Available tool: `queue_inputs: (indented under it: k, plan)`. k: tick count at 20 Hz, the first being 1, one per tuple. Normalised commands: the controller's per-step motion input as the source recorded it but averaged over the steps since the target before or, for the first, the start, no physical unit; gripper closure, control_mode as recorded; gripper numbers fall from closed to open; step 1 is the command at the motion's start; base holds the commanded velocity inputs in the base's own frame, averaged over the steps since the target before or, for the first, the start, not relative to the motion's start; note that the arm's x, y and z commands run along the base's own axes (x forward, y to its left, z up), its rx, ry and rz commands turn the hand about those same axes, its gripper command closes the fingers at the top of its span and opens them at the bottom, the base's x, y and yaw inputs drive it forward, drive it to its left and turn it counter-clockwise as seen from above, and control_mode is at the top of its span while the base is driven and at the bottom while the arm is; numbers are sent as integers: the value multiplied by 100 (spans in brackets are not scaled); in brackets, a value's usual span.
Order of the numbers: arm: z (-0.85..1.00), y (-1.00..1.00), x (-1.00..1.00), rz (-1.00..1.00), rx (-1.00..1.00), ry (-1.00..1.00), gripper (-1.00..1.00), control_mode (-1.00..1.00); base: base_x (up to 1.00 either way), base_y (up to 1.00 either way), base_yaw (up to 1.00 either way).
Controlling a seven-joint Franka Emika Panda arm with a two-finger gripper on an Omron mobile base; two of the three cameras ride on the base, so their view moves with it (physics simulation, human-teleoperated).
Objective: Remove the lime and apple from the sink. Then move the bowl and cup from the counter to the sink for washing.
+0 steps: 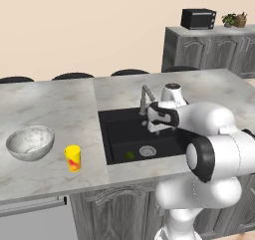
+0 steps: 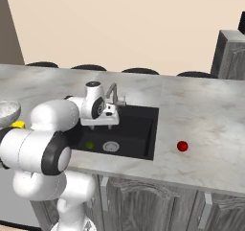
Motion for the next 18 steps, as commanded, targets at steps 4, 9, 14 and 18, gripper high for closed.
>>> queue_inputs:
  k: [4, 9, 14, 18]
  plan:
    - [-6, 41, 5, 0, 1, -4, -100, -100, 0, 0, 0]
    - [-9, 36, 5, 0, 3, 0, -100, -100, 0, 0, 0]
    - [-13, 34, 14, 0, 3, 0, -100, -100, 0, 0, 0]
    - [-15, 29, 22, 0, 3, 0, -100, -100, 0, 0, 0]
